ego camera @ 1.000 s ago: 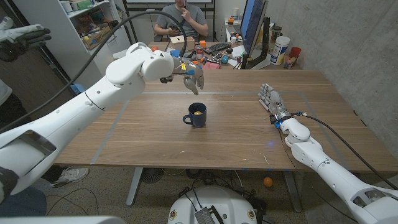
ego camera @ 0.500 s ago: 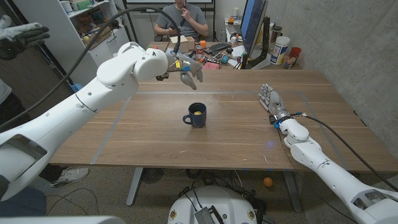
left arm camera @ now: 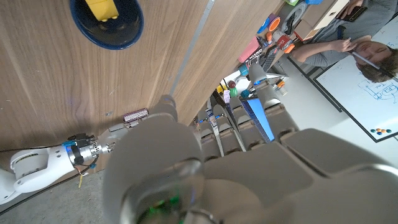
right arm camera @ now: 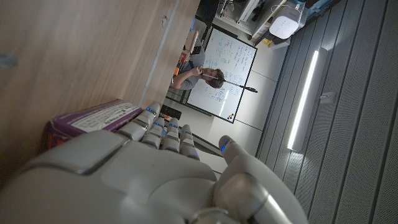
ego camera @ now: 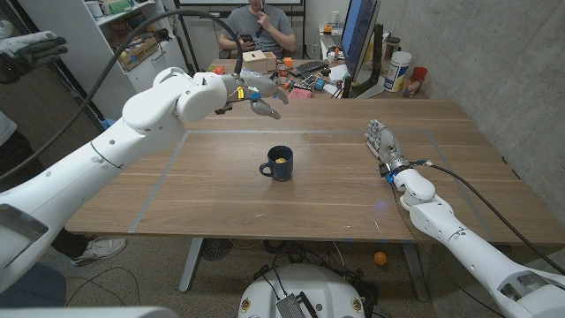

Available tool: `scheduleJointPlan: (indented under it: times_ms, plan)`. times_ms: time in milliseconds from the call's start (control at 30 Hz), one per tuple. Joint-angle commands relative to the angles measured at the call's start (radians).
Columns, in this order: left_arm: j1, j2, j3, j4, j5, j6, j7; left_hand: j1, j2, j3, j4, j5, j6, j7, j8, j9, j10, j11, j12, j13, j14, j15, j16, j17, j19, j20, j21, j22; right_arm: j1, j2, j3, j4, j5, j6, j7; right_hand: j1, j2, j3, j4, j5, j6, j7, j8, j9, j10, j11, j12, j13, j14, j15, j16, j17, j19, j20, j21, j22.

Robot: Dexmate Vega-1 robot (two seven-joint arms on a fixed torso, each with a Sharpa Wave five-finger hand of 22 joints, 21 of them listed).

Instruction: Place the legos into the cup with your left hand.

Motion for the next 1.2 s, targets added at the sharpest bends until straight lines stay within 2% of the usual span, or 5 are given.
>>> scheduleJointPlan:
  times_ms: [33, 333, 833, 1033, 1200]
  plan:
    - [0.125, 0.048, -0.098, 0.003, -0.030, -0.032, 0.249, -0.034, -0.004, -0.011, 0.017, 0.005, -0.022, -0.002, 0.000, 0.000, -0.031, -0.015, -0.002, -0.003, -0.023, 0.006, 0.003, 0.000, -0.018, 0.008, -0.018, 0.001, -0.032, -0.002, -0.002, -0.063, -0.022, -0.018, -0.059, -0.003, 0.034, -0.002, 0.000, 0.005, -0.001, -0.001, 0.005, 0.006, 0.004, 0.009, 0.003, 0.005, 0.004, 0.007, 0.001, 0.002, -0.005, -0.031, 0.001, 0.004]
    - [0.152, 0.075, -0.133, 0.033, -0.082, -0.076, 0.328, -0.054, -0.006, -0.018, 0.025, 0.006, -0.031, -0.006, 0.002, -0.001, -0.047, -0.021, 0.001, -0.007, -0.037, 0.014, 0.003, -0.002, -0.027, 0.012, -0.031, 0.001, -0.065, 0.004, -0.007, -0.120, -0.047, -0.028, -0.117, -0.003, 0.033, -0.002, -0.001, 0.005, -0.001, 0.000, 0.005, 0.006, 0.004, 0.011, 0.003, 0.005, 0.004, 0.007, 0.001, 0.002, -0.005, -0.030, 0.001, 0.004]
    - [0.199, 0.079, -0.170, 0.108, -0.150, -0.121, 0.490, -0.083, -0.012, -0.031, 0.032, 0.008, -0.046, -0.007, 0.004, -0.003, -0.100, -0.016, -0.001, -0.016, -0.083, 0.036, -0.001, -0.006, -0.057, 0.013, -0.063, 0.002, -0.186, -0.023, 0.013, -0.255, -0.076, -0.043, -0.217, -0.003, 0.031, -0.004, -0.001, 0.005, 0.000, 0.000, 0.005, 0.006, 0.004, 0.009, 0.003, 0.005, 0.004, 0.009, 0.001, 0.002, -0.005, -0.029, 0.001, 0.004]
    - [0.231, 0.102, -0.191, 0.071, -0.151, -0.097, 0.494, -0.089, -0.013, -0.034, 0.034, 0.009, -0.059, -0.003, 0.002, -0.003, -0.114, -0.013, -0.001, -0.019, -0.087, 0.039, 0.001, -0.007, -0.059, 0.013, -0.070, 0.003, -0.200, -0.020, 0.020, -0.263, -0.082, -0.019, -0.221, -0.003, 0.030, -0.004, -0.001, 0.005, 0.001, 0.000, 0.006, 0.006, 0.003, 0.007, 0.002, 0.005, 0.005, 0.008, 0.001, 0.002, -0.004, -0.029, 0.001, 0.004]
    - [0.296, 0.136, -0.255, 0.024, -0.175, -0.070, 0.515, -0.094, -0.012, -0.036, 0.035, 0.009, -0.068, 0.001, 0.001, -0.003, -0.122, -0.004, 0.000, -0.021, -0.090, 0.040, 0.002, -0.007, -0.061, 0.013, -0.075, 0.003, -0.166, 0.002, 0.011, -0.219, -0.089, 0.018, -0.194, -0.003, 0.030, -0.004, -0.001, 0.005, 0.001, 0.000, 0.006, 0.006, 0.005, 0.009, 0.003, 0.005, 0.006, 0.007, 0.001, 0.002, -0.004, -0.028, 0.001, 0.004]
